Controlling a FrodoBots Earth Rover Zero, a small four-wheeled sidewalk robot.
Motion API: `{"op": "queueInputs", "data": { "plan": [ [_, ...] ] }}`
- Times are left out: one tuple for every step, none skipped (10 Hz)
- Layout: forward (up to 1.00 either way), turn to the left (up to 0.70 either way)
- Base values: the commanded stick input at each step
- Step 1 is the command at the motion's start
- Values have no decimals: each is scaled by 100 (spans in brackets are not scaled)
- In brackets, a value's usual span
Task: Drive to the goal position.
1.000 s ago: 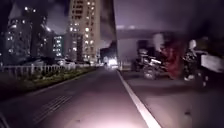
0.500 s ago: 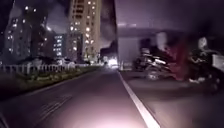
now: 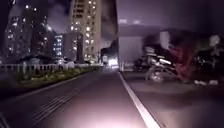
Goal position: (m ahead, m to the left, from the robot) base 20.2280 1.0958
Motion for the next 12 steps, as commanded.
{"op": "queueInputs", "data": {
  "plan": [
    [45,0],
    [45,0],
    [45,0],
    [45,0],
    [45,0],
    [45,0],
    [45,0],
    [45,0],
    [45,0],
    [45,0],
    [45,0],
    [45,0]
  ]
}}
